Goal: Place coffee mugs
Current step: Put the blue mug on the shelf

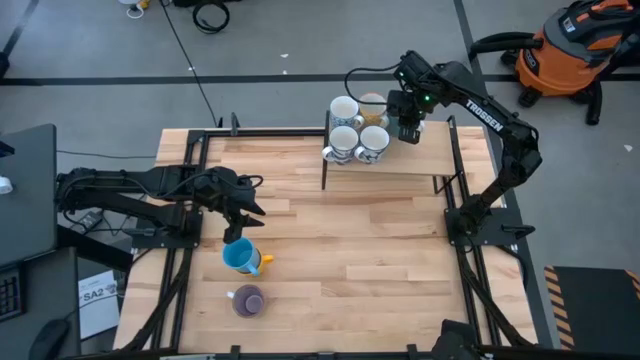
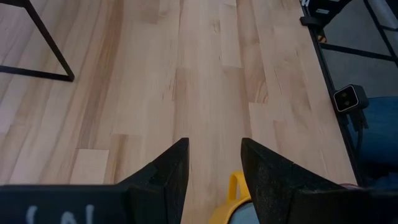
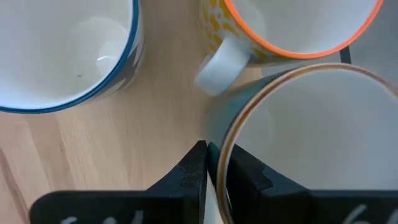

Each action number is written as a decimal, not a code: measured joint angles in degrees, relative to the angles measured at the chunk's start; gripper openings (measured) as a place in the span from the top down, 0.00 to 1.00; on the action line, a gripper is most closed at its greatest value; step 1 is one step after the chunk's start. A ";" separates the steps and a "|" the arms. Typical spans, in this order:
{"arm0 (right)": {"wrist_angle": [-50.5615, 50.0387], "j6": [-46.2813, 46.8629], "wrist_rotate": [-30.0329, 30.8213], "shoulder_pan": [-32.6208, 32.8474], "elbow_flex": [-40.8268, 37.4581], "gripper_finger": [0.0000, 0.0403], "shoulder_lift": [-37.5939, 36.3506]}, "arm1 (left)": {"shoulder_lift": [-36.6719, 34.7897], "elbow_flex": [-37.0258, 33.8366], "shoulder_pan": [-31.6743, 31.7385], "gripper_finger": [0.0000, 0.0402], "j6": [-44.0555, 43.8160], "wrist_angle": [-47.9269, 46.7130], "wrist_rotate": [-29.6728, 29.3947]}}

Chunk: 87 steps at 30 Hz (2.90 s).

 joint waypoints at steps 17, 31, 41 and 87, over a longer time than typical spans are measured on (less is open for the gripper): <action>-0.03 0.15 0.03 0.00 0.00 0.84 0.00 | 0.00 -0.01 -0.01 0.62 -0.01 -0.01 0.00; -0.10 0.04 2.58 0.02 0.00 0.84 0.00 | 0.00 0.00 -0.01 0.62 -0.07 -0.01 0.01; -0.10 0.06 2.87 0.02 0.00 0.70 0.00 | 0.00 -0.01 -0.02 0.62 -0.09 -0.02 0.00; -4.58 0.26 5.77 0.95 11.34 0.53 -0.11 | -0.02 -0.01 -0.01 0.62 -0.16 -0.01 0.01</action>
